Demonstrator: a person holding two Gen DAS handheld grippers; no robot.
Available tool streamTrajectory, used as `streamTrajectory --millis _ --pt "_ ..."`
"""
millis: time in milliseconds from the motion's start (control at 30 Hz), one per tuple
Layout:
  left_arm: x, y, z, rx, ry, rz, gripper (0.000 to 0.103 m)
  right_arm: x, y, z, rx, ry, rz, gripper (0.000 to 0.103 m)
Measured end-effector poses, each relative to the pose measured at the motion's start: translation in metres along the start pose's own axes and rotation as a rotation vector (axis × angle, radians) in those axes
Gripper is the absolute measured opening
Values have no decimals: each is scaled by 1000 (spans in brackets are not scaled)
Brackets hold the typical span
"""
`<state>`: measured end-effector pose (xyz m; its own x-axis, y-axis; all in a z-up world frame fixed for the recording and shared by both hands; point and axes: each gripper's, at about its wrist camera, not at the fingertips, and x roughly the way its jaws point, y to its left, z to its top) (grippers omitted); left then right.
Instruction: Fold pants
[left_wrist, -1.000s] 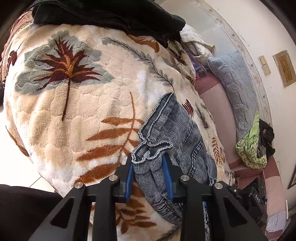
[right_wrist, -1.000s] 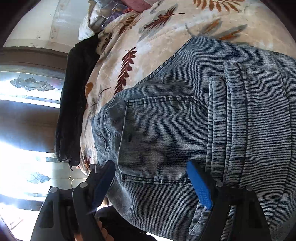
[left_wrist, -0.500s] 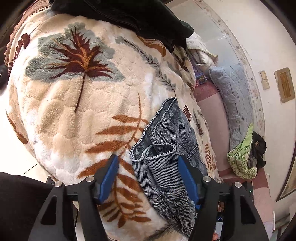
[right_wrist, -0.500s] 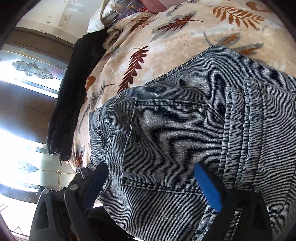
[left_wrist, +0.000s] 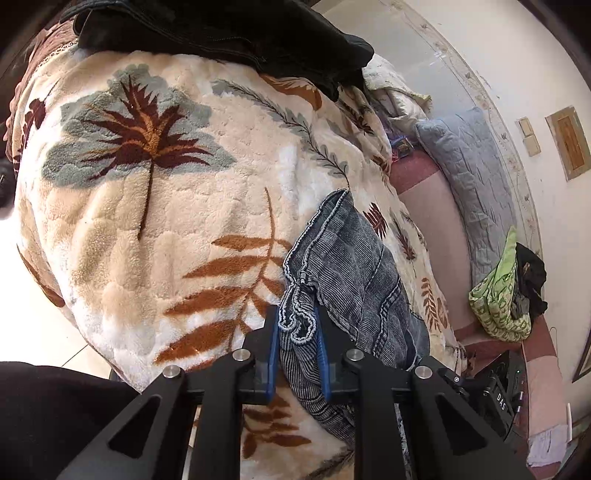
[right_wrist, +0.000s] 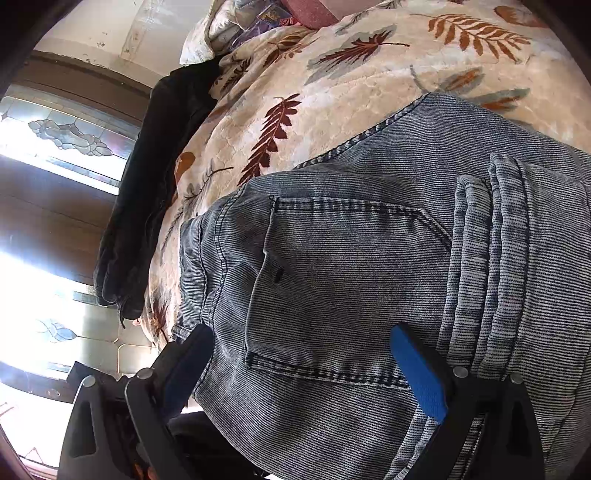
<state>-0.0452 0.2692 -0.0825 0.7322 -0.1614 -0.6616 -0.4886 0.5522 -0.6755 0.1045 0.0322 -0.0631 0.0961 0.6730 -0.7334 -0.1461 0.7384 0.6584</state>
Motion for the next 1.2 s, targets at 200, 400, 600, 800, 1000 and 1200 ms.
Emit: streamTrajectory --millis 200,400,600,800,1000,1200 --pt "3 -1 1 14 4 24 18 -4 -3 5 88 39 54 98" --pt "-12 -28 2 100 -41 35 17 -15 -9 4 113 31 106 99" --pt "-35 -108 -11 352 -137 18 14 -80 -44 -7 129 -116 129 99" --pt "-46 -199 -58 615 -192 -35 13 -147 -113 -24 242 -256 138 99" --pt "-45 -277 -129 851 -186 -113 13 -203 -179 -47 358 -379 159 99" --pt "-6 -315 -212 1011 -73 -162 13 -247 -239 -75 452 -486 179 99"
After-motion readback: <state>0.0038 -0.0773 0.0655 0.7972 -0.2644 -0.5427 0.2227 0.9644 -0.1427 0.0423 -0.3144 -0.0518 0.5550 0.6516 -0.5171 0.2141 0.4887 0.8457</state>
